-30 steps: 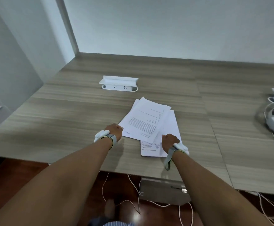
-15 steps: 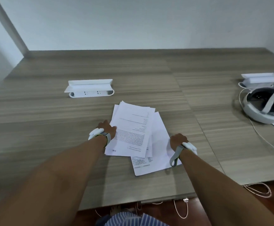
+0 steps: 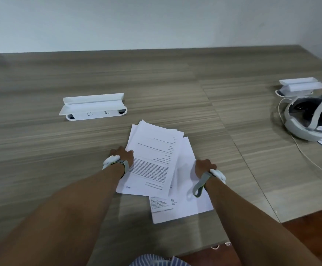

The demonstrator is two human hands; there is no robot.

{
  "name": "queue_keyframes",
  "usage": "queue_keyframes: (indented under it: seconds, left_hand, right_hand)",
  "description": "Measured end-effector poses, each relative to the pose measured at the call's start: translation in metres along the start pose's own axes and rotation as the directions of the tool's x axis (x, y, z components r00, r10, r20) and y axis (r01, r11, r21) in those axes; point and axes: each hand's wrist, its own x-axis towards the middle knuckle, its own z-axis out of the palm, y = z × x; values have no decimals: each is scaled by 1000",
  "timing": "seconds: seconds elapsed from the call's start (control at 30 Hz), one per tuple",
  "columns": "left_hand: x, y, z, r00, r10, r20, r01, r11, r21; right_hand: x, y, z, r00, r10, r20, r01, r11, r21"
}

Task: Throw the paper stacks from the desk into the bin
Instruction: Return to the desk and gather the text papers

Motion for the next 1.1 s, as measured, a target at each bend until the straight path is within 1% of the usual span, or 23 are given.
queue_keyframes:
  seconds: [0.1, 0.13, 0.2, 0.3, 0.37, 0.47, 0.5, 0.53, 0.57, 0.6, 0.67, 0.7, 0.73, 0.77, 0.8, 0.83, 0.87, 0.93, 1.0, 1.03, 1.07, 1.1]
  left_hand:
    - [-1, 10, 3, 1000, 8, -2, -8, 999, -53]
    - [-4, 13, 4, 1000, 18, 12, -18, 999, -33]
    - [-9, 19, 5, 999, 13, 29, -11, 999, -51]
    - [-8, 21, 17, 999, 16, 28, -11, 986, -165]
    - [-14, 21, 23, 999, 24, 42, -15, 983, -185]
    - [-19, 29, 29, 999, 49, 10, -45, 970, -240]
    - [-21, 32, 29, 997, 62, 39, -52, 974, -221]
    - [-21, 34, 31, 994, 74, 77, -60, 983, -174]
    - [-24, 33, 31, 990, 79, 120, -61, 988, -144]
    - [-24, 31, 30, 987, 83, 138, -63, 988, -141]
    - [-16, 28, 19, 981, 99, 169, -66, 979, -194]
    - [-16, 25, 16, 979, 111, 172, -68, 969, -238]
    - [-39, 30, 7, 985, 133, 108, -91, 941, -326]
    - [-42, 29, 5, 982, 151, 115, -93, 912, -400]
    - [-37, 29, -2, 971, 188, 148, -101, 882, -461]
    - [-35, 25, -5, 959, 215, 182, -96, 857, -506]
    - [-36, 20, -5, 945, 240, 221, -78, 825, -560]
    - [-35, 11, -3, 933, 261, 249, -32, 748, -663]
    - [-30, 4, -7, 927, 254, 276, 21, 699, -715]
    - [-29, 3, -9, 918, 244, 313, 68, 679, -731]
    - [-30, 4, -10, 905, 248, 346, 107, 654, -749]
    - [-32, 8, -11, 901, 261, 348, 117, 626, -771]
  right_hand:
    - [-5, -15, 5, 1000, 18, 4, -18, 998, 54]
    - [-7, -20, 7, 1000, 23, 7, -23, 997, 68]
    - [-12, -27, 12, 999, 33, 26, -36, 991, 128]
    - [-17, -38, 15, 994, 58, 97, -78, 973, 216]
    - [-18, -42, 14, 986, 77, 145, -116, 953, 281]
    - [-22, -43, 11, 978, 44, 205, -115, 930, 349]
    - [-20, -39, 14, 976, 24, 217, -99, 933, 345]
    - [-17, -34, 18, 979, 11, 202, -75, 947, 313]
    - [-19, -30, 19, 984, 8, 179, -66, 945, 320]
    - [-21, -24, 21, 987, -3, 161, -40, 964, 264]
    - [-18, -20, 16, 982, -69, 176, 47, 991, 124]
    - [-15, -14, 18, 971, -131, 199, 125, 991, 45]
    - [-23, -9, -4, 953, -226, 204, 222, 974, 41]
    - [-25, -8, -10, 945, -252, 210, 237, 967, 94]
    - [-23, -9, -13, 948, -243, 208, 209, 963, 173]
    - [-19, -10, -12, 960, -215, 177, 165, 951, 263]
    - [-19, -8, -12, 956, -207, 208, 125, 927, 353]
    - [-22, -7, -12, 932, -238, 274, 43, 822, 567]
    - [-20, -6, -17, 922, -273, 275, -7, 697, 717]
    - [-21, -9, -20, 917, -281, 282, -27, 663, 748]
    - [-20, -13, -24, 919, -286, 271, -16, 660, 752]
    - [-22, -17, -27, 921, -296, 254, 13, 673, 739]
